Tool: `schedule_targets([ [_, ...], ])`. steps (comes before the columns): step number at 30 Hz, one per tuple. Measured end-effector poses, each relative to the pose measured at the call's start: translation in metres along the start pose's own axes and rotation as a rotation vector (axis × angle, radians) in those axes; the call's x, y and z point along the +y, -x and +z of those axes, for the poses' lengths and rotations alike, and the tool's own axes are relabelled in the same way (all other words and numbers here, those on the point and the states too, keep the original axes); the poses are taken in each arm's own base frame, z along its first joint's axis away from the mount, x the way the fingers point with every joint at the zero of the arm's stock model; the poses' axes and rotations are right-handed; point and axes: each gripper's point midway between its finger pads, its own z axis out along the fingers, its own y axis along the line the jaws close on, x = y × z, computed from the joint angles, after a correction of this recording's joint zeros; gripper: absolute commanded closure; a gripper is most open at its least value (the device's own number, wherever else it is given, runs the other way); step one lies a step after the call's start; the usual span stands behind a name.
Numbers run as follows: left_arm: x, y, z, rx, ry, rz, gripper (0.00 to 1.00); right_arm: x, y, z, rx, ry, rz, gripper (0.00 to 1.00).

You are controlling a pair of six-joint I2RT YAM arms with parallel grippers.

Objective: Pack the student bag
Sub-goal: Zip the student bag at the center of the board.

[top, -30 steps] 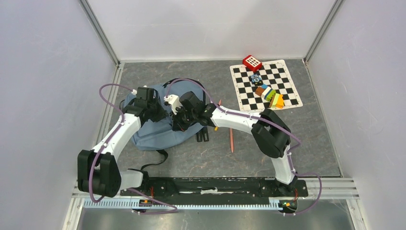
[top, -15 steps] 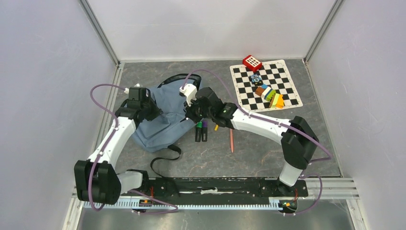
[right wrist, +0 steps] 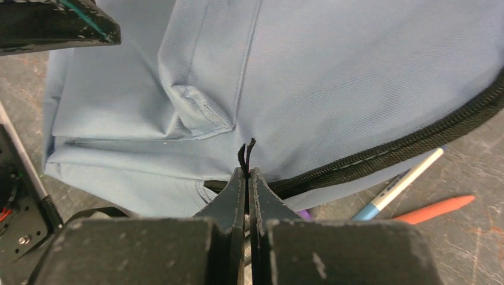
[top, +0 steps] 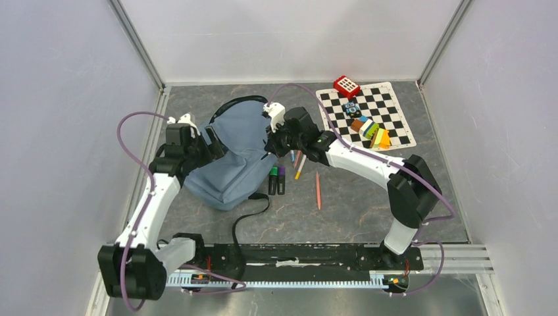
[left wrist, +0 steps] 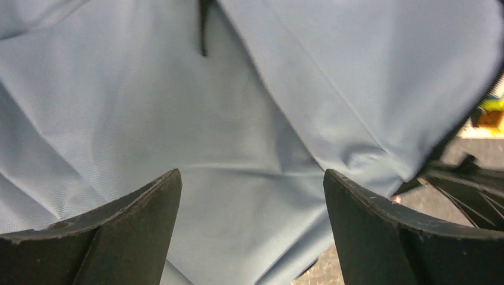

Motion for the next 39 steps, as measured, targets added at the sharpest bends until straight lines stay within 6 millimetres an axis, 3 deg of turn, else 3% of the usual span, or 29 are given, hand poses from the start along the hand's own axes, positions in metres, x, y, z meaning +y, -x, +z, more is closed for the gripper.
schedule_targets([
  [7, -0.056, -0.005, -0.032, -0.091, -0.242, 0.206, 0.07, 0.013, -0.001, 0.006, 0.010, 0.069, 0.026, 1.00],
  [13, -0.106, -0.060, -0.023, 0.007, -0.359, 0.452, 0.07, 0.018, 0.005, 0.007, 0.003, 0.090, 0.053, 1.00],
  [17, -0.103, -0.086, -0.007, 0.043, -0.323, 0.536, 0.15, 0.018, 0.005, 0.007, 0.005, 0.096, 0.076, 1.00],
  [23, -0.094, -0.086, 0.011, 0.011, -0.246, 0.577, 0.41, 0.018, 0.001, 0.010, 0.017, 0.104, 0.109, 1.00],
  [29, -0.096, -0.091, 0.025, 0.009, -0.225, 0.620, 0.93, 0.017, 0.002, 0.010, 0.015, 0.105, 0.122, 1.00],
  [30, -0.096, -0.091, 0.026, 0.005, -0.221, 0.627, 0.98, 0.016, 0.002, 0.010, 0.014, 0.102, 0.122, 1.00],
  [39, -0.089, -0.079, 0.017, -0.055, -0.157, 0.609, 0.98, -0.005, 0.010, 0.010, -0.014, 0.008, 0.069, 1.00],
])
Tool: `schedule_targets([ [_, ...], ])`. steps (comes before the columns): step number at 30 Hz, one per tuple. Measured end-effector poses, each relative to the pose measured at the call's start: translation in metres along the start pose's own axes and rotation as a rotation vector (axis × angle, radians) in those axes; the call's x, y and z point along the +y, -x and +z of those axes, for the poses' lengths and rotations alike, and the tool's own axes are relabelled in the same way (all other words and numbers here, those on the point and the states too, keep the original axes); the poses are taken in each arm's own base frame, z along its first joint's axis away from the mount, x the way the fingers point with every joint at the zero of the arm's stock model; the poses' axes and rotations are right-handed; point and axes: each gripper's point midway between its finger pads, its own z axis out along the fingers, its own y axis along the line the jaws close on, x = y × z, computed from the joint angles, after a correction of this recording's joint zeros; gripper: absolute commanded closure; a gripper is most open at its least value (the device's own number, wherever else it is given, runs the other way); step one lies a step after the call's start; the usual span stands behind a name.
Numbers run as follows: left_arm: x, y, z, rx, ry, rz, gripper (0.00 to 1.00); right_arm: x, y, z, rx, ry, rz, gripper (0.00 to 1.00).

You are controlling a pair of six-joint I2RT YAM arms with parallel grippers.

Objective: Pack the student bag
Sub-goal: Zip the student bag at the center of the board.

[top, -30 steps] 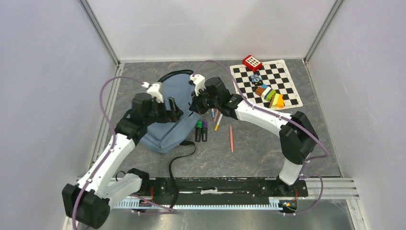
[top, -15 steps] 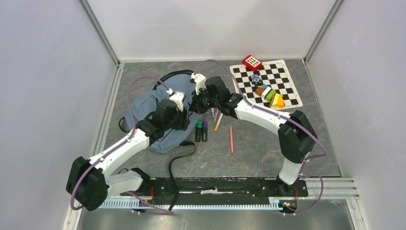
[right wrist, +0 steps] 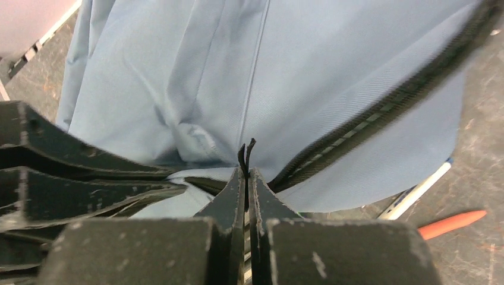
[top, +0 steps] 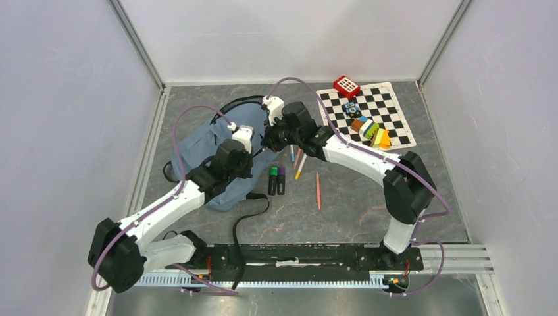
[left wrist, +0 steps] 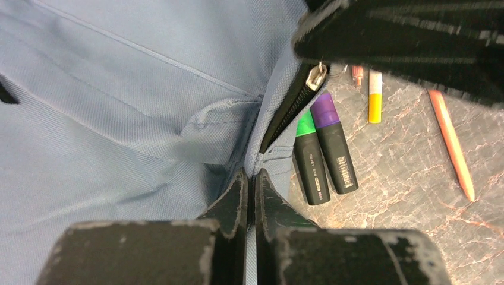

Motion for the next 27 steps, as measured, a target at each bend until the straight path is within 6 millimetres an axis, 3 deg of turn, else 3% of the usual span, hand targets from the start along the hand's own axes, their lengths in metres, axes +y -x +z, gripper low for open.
schedule_targets([
  [6, 0.011, 0.012, -0.020, -0.060, 0.051, -0.071, 0.98, -0.015, 0.034, -0.002, -0.067, -0.037, -0.001, 1.00],
  [13, 0.025, 0.000, -0.031, -0.049, 0.116, -0.120, 0.98, -0.054, 0.044, 0.010, -0.083, -0.087, 0.055, 1.00],
  [18, 0.033, -0.015, -0.038, -0.003, 0.151, -0.115, 0.96, -0.094, 0.059, 0.014, -0.130, -0.147, 0.077, 1.00],
  [19, 0.033, -0.015, -0.039, -0.002, 0.152, -0.118, 0.92, -0.097, 0.059, 0.013, -0.130, -0.148, 0.081, 1.00],
  [24, 0.036, -0.014, -0.046, 0.023, 0.171, -0.125, 0.45, -0.090, 0.066, 0.013, -0.145, -0.105, 0.068, 1.00],
  [27, 0.036, -0.008, -0.054, 0.031, 0.171, -0.126, 0.30, -0.087, 0.069, 0.013, -0.163, -0.082, 0.056, 1.00],
])
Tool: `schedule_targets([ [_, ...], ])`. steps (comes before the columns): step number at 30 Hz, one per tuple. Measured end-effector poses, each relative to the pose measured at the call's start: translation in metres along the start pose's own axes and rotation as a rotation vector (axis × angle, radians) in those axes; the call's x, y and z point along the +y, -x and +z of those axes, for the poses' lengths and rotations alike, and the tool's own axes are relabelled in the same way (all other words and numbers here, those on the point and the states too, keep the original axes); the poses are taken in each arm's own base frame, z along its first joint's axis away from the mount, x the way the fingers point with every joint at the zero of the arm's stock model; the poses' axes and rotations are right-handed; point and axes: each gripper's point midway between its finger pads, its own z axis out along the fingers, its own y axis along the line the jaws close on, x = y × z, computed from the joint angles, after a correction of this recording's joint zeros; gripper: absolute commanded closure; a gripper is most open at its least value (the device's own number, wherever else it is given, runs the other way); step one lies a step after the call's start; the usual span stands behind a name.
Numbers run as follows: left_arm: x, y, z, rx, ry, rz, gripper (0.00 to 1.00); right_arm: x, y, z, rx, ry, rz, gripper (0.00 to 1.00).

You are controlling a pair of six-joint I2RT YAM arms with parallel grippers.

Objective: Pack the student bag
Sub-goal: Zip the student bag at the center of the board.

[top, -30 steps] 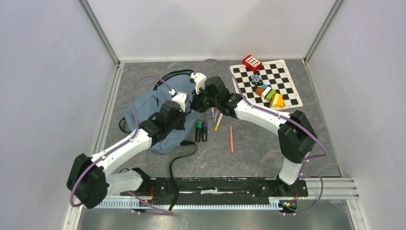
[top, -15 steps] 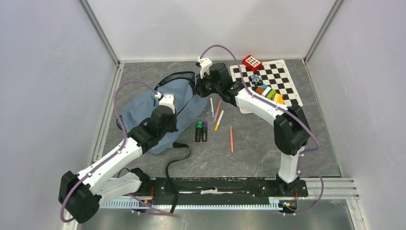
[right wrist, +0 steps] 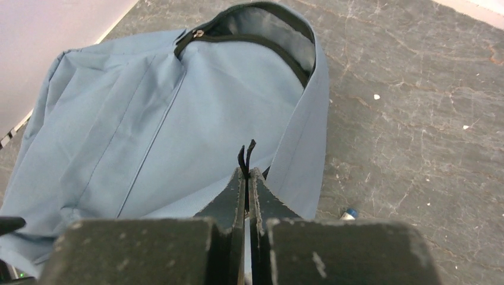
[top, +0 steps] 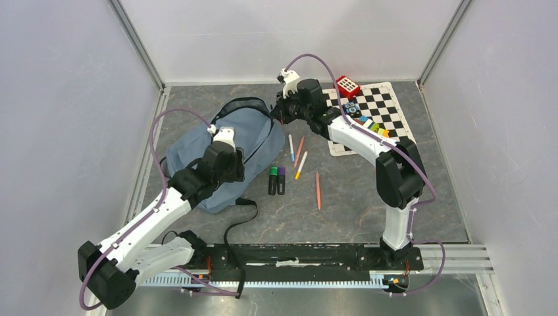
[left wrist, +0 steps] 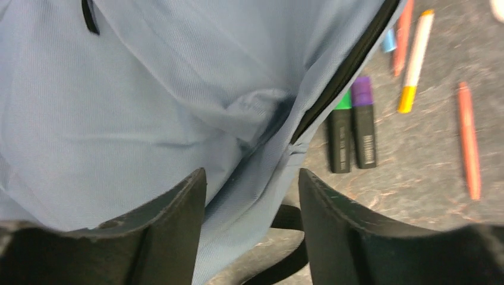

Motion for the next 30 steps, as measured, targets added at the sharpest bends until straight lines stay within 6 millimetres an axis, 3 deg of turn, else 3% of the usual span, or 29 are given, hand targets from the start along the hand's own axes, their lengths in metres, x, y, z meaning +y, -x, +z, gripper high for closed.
schedule_targets([
  [3, -0.014, 0.021, -0.007, -0.022, -0.052, -0.023, 0.21, 0.007, -0.011, -0.006, 0.007, 0.022, -0.003, 1.00],
  [8, -0.053, 0.056, 0.007, -0.045, -0.161, -0.078, 0.21, 0.030, -0.026, -0.022, 0.027, 0.057, -0.012, 1.00],
  [15, -0.086, 0.054, 0.045, 0.000, -0.242, -0.088, 0.26, 0.067, -0.022, -0.047, 0.011, 0.112, 0.003, 1.00],
  [17, -0.095, 0.058, 0.049, -0.012, -0.277, -0.092, 0.35, 0.070, -0.023, -0.053, 0.011, 0.116, 0.014, 1.00],
  [22, -0.104, 0.063, 0.055, -0.041, -0.314, -0.108, 0.80, 0.071, -0.027, -0.060, 0.020, 0.108, 0.038, 1.00],
  [24, -0.106, 0.063, 0.055, -0.049, -0.326, -0.110, 0.93, 0.070, -0.029, -0.060, 0.029, 0.102, 0.041, 1.00],
  [25, -0.105, 0.062, 0.055, -0.051, -0.330, -0.107, 0.98, 0.069, -0.031, -0.060, 0.037, 0.096, 0.042, 1.00],
  [30, -0.103, 0.054, 0.044, -0.054, -0.362, -0.081, 0.98, 0.067, -0.032, -0.058, 0.050, 0.083, 0.029, 1.00],
])
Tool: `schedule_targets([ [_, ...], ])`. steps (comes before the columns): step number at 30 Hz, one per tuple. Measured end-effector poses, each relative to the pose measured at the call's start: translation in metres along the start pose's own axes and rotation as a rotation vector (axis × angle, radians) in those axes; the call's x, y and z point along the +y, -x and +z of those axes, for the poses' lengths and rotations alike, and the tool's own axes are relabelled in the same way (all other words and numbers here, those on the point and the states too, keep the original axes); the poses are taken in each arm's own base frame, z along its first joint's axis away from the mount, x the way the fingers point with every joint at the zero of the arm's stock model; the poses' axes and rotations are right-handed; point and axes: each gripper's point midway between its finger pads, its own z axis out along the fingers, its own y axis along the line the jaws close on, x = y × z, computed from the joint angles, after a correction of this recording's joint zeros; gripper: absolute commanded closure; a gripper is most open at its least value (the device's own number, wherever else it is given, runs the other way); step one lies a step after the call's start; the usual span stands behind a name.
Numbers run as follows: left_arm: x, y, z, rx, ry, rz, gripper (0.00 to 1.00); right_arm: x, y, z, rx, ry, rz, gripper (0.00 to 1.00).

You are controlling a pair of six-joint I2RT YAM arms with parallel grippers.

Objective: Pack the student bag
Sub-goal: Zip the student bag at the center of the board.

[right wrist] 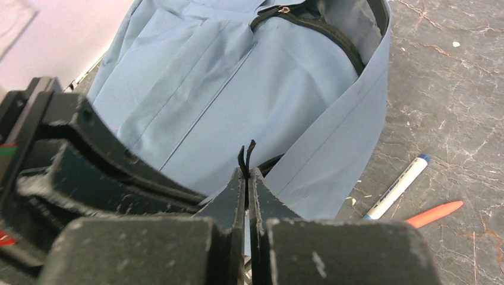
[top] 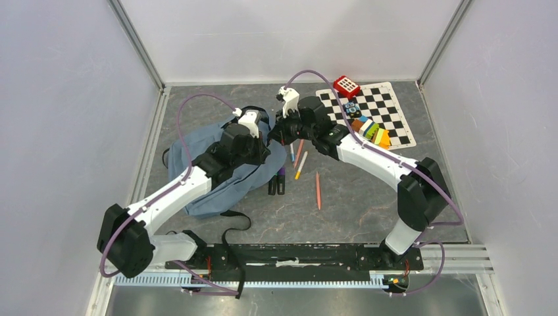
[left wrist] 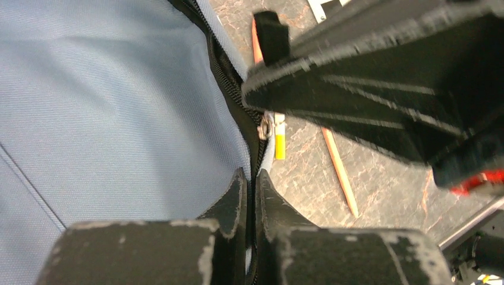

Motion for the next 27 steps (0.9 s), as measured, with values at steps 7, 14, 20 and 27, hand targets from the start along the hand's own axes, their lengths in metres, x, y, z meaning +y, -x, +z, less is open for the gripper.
schedule_targets([
  [7, -0.002, -0.014, -0.022, 0.037, -0.054, 0.054, 0.98, -0.012, 0.004, 0.010, 0.020, -0.019, 0.001, 1.00],
  [14, 0.001, -0.027, -0.044, 0.082, -0.067, 0.073, 0.98, -0.028, 0.001, 0.028, 0.057, -0.024, 0.013, 1.00],
  [20, 0.003, -0.038, -0.055, 0.135, -0.074, 0.077, 0.98, -0.041, -0.001, 0.046, 0.085, -0.017, 0.025, 1.00],
  [27, 0.004, -0.046, -0.072, 0.176, -0.074, 0.074, 0.98, -0.065, 0.005, 0.058, 0.080, -0.033, 0.039, 1.00],
])
